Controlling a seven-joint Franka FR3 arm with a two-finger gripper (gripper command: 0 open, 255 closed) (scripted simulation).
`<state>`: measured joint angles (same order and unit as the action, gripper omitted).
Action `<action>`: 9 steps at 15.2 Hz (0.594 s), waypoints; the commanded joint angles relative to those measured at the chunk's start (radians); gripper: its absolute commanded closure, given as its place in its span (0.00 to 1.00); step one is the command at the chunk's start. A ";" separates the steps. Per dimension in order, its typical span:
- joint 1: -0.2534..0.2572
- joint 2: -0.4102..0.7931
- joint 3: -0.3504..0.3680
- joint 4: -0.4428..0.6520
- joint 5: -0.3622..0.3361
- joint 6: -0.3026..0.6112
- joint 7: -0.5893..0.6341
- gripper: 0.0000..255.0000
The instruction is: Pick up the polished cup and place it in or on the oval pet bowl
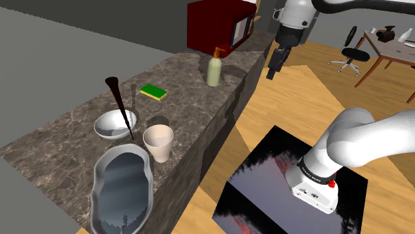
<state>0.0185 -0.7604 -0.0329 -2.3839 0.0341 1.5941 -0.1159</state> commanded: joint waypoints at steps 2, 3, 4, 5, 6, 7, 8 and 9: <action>0.008 0.011 0.016 -0.010 0.015 0.024 0.019 0.00; 0.015 0.023 0.033 -0.018 0.029 0.049 0.037 0.00; 0.023 0.036 0.049 -0.026 0.043 0.074 0.055 0.00; 0.030 0.051 0.066 -0.032 0.057 0.099 0.073 0.00; 0.038 0.067 0.082 -0.037 0.070 0.124 0.090 0.00; 0.045 0.084 0.098 -0.040 0.082 0.150 0.108 0.00; 0.053 0.103 0.115 -0.042 0.095 0.175 0.125 0.00; 0.060 0.123 0.131 -0.043 0.106 0.201 0.142 0.00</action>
<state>0.0712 -0.6554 0.0815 -2.4237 0.1275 1.7680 0.0077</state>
